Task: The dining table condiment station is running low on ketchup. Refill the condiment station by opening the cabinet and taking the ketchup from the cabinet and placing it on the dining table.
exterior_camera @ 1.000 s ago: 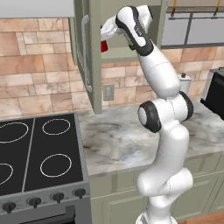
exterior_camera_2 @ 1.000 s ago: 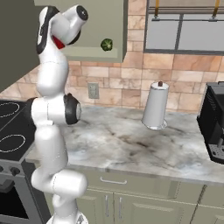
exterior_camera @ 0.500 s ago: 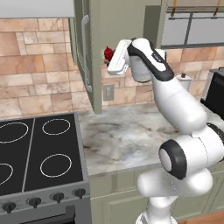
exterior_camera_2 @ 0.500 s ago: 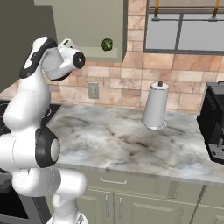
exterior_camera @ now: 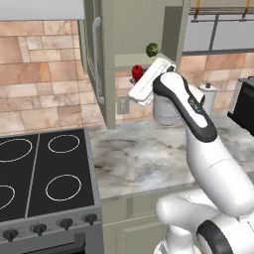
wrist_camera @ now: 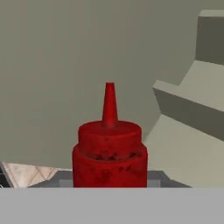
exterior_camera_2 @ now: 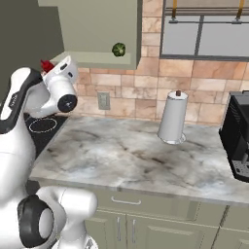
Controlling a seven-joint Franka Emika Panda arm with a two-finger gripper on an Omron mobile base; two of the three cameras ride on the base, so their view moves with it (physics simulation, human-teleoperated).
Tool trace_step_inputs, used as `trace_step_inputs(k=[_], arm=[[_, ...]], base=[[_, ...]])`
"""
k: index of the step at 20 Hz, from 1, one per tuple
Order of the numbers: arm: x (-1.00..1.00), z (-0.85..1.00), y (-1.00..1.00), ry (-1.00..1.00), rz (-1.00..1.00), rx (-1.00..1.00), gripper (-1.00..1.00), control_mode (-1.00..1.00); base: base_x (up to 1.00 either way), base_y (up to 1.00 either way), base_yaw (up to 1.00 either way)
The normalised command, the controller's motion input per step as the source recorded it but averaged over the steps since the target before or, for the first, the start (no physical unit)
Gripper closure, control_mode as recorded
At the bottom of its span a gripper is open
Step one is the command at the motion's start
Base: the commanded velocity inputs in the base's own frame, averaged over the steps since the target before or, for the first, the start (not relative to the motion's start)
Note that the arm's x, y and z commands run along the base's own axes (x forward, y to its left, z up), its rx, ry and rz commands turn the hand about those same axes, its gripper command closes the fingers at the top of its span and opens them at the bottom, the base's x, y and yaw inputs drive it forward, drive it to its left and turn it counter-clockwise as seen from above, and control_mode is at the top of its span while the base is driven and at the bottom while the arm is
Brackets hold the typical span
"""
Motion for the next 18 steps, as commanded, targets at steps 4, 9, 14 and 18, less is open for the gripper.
trace_step_inputs(k=[4, 9, 14, 18], arm=[[-1.0, 0.2, -0.56, 0.0, -0.07, 0.21, 1.0, -1.0], [-1.0, 0.0, -0.52, 0.02, 0.0, 0.24, 1.0, -1.0], [-0.96, 0.05, -0.47, 0.09, 0.0, 0.2, 1.0, -1.0], [-0.56, 0.21, -0.33, 0.19, 0.0, 0.11, 1.0, -1.0]], base=[[0.0, 0.0, 0.0], [0.0, 0.0, 0.0], [0.0, 0.0, 0.0], [0.0, 0.0, 0.0]])
